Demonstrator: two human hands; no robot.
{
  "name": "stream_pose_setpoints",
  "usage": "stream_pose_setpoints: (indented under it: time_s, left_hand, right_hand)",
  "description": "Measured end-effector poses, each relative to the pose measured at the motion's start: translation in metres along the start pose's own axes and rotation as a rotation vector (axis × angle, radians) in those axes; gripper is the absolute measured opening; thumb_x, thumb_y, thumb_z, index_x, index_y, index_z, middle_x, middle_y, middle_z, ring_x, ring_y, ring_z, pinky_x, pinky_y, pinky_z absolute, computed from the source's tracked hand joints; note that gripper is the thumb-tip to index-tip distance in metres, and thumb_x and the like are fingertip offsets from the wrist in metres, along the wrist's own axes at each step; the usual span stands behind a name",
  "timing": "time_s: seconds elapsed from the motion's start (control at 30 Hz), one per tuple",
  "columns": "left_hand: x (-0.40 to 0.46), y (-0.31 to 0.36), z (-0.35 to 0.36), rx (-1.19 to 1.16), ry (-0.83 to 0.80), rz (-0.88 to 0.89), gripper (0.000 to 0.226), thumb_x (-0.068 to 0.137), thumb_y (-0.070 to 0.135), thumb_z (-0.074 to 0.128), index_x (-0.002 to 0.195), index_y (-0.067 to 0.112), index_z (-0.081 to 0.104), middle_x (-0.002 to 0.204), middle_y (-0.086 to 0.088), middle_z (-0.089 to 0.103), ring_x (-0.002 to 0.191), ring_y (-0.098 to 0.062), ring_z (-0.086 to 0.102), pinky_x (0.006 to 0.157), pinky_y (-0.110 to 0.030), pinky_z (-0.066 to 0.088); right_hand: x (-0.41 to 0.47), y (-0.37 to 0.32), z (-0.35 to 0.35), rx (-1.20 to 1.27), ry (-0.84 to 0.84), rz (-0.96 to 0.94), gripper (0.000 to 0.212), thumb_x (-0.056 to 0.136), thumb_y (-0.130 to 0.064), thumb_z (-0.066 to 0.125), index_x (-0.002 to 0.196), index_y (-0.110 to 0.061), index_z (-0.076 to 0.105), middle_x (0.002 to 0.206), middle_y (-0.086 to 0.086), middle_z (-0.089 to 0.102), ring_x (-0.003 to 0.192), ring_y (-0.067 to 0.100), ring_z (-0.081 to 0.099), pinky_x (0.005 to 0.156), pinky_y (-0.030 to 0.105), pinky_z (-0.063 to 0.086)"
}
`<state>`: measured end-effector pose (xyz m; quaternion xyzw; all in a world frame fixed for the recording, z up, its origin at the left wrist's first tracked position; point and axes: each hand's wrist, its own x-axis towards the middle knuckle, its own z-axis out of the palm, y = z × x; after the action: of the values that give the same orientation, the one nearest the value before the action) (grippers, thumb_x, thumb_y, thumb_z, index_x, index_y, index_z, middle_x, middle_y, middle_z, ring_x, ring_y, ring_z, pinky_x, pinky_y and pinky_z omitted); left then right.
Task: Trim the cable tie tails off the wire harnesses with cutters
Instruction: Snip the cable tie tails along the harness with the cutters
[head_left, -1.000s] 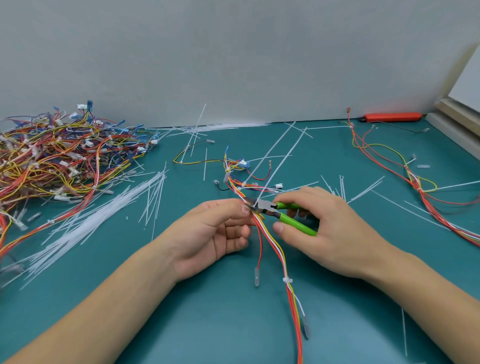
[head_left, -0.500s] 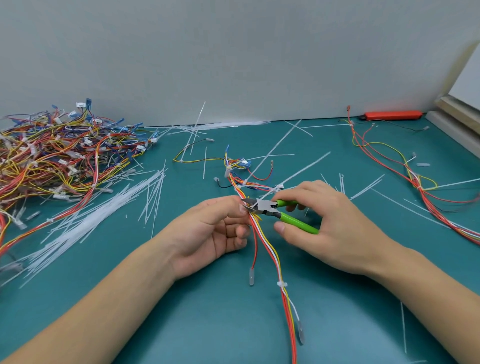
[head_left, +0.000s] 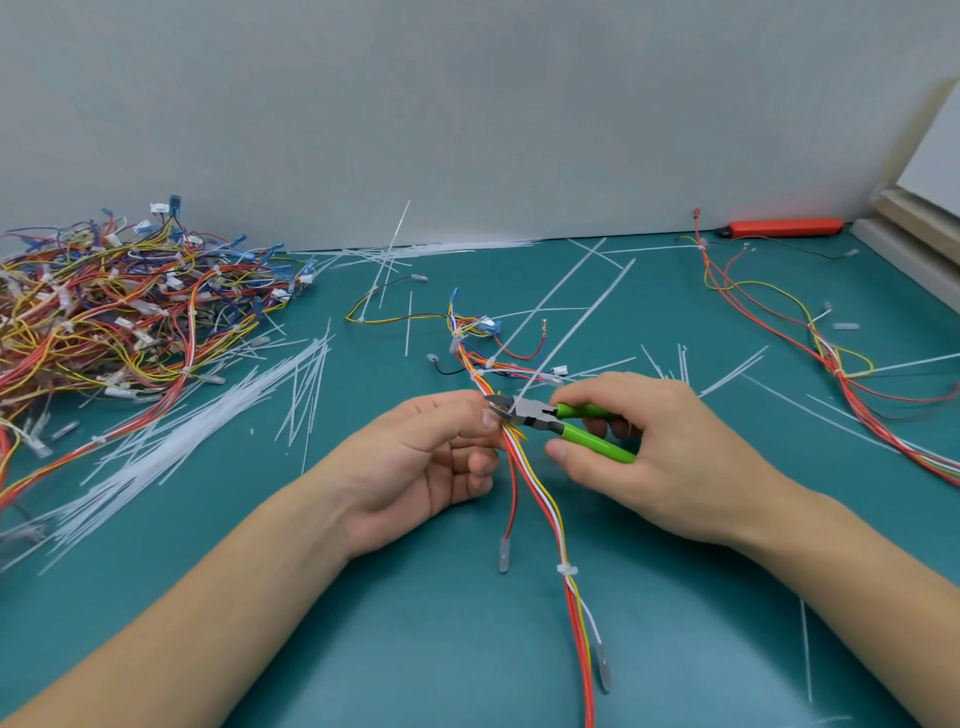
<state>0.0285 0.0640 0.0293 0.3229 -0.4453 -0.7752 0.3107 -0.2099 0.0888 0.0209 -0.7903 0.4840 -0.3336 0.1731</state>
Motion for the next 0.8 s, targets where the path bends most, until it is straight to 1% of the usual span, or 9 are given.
stream_pose_setpoints:
  time_s: [0.1, 0.17, 0.3, 0.47, 0.57, 0.63, 0.67, 0.73, 0.8]
  left_hand:
    - [0.0007, -0.0004, 0.0004, -0.01, 0.008, -0.002, 0.034, 0.072, 0.019, 0.075, 0.1, 0.01, 0.059, 0.069, 0.004, 0.063, 0.056, -0.009, 0.048, 0.057, -0.021, 0.048]
    - [0.0009, -0.0005, 0.0004, -0.012, 0.012, -0.002, 0.036, 0.071, 0.019, 0.076, 0.101, 0.01, 0.058, 0.069, 0.004, 0.063, 0.056, -0.009, 0.048, 0.057, -0.021, 0.048]
    - [0.001, -0.001, -0.0005, -0.008, 0.004, 0.0, 0.035, 0.072, 0.019, 0.075, 0.1, 0.01, 0.058, 0.068, 0.004, 0.063, 0.055, -0.008, 0.047, 0.056, -0.021, 0.048]
    - [0.0006, -0.0007, -0.0005, 0.014, -0.003, 0.005, 0.051, 0.074, 0.02, 0.074, 0.118, 0.007, 0.052, 0.068, 0.005, 0.063, 0.056, -0.008, 0.047, 0.057, -0.02, 0.047]
    - [0.0009, -0.0005, -0.0002, 0.019, 0.002, 0.007, 0.052, 0.073, 0.02, 0.074, 0.118, 0.007, 0.051, 0.067, 0.005, 0.063, 0.056, -0.008, 0.047, 0.057, -0.02, 0.047]
    - [0.0009, -0.0004, 0.0, 0.016, 0.007, 0.005, 0.05, 0.074, 0.019, 0.074, 0.117, 0.008, 0.052, 0.067, 0.005, 0.063, 0.056, -0.008, 0.047, 0.057, -0.02, 0.047]
    - [0.0009, -0.0002, -0.0001, 0.013, 0.009, 0.002, 0.046, 0.074, 0.019, 0.074, 0.114, 0.007, 0.054, 0.068, 0.005, 0.063, 0.056, -0.008, 0.047, 0.057, -0.02, 0.047]
    - [0.0006, -0.0002, -0.0006, 0.01, 0.008, -0.001, 0.029, 0.075, 0.019, 0.074, 0.097, 0.009, 0.06, 0.067, 0.005, 0.063, 0.056, -0.009, 0.047, 0.057, -0.021, 0.047]
    - [0.0004, -0.0002, -0.0008, -0.001, 0.01, 0.001, 0.013, 0.076, 0.019, 0.074, 0.084, 0.015, 0.064, 0.067, 0.005, 0.063, 0.056, -0.009, 0.047, 0.057, -0.021, 0.048]
  right_hand:
    - [0.0009, -0.0011, -0.0005, 0.006, -0.021, 0.003, 0.025, 0.088, -0.056, 0.065, 0.101, -0.034, 0.065, 0.076, -0.006, 0.056, 0.07, 0.015, 0.052, 0.061, 0.027, 0.042]
    - [0.001, -0.0016, -0.0014, 0.006, -0.039, 0.009, 0.023, 0.09, -0.054, 0.065, 0.097, -0.032, 0.066, 0.073, -0.003, 0.054, 0.068, 0.016, 0.05, 0.06, 0.027, 0.04]
    - [0.001, -0.0025, -0.0028, 0.041, -0.077, 0.028, 0.024, 0.091, -0.055, 0.064, 0.091, -0.031, 0.064, 0.067, 0.0, 0.052, 0.063, 0.019, 0.046, 0.06, 0.041, 0.044]
    - [0.001, -0.0035, -0.0042, 0.054, -0.091, 0.039, 0.029, 0.09, -0.059, 0.062, 0.088, -0.03, 0.063, 0.067, 0.0, 0.052, 0.063, 0.019, 0.046, 0.06, 0.043, 0.045]
    - [0.0005, -0.0033, -0.0037, 0.059, -0.091, 0.038, 0.03, 0.09, -0.059, 0.062, 0.089, -0.03, 0.064, 0.069, -0.001, 0.056, 0.064, 0.02, 0.05, 0.061, 0.044, 0.048]
    - [0.0, -0.0034, -0.0033, 0.061, -0.088, 0.035, 0.028, 0.091, -0.058, 0.063, 0.09, -0.03, 0.065, 0.071, -0.003, 0.058, 0.066, 0.02, 0.052, 0.062, 0.041, 0.048]
    - [-0.0002, -0.0034, -0.0032, 0.064, -0.085, 0.033, 0.027, 0.091, -0.057, 0.064, 0.09, -0.03, 0.065, 0.072, -0.005, 0.059, 0.067, 0.019, 0.053, 0.062, 0.036, 0.047]
    - [-0.0004, -0.0036, -0.0034, 0.079, -0.079, 0.036, 0.024, 0.092, -0.055, 0.066, 0.089, -0.031, 0.065, 0.072, -0.007, 0.059, 0.066, 0.016, 0.052, 0.06, 0.024, 0.042]
    - [-0.0006, -0.0047, -0.004, 0.108, -0.082, 0.045, 0.022, 0.094, -0.052, 0.07, 0.089, -0.031, 0.066, 0.072, -0.006, 0.059, 0.065, 0.013, 0.051, 0.06, 0.018, 0.038]
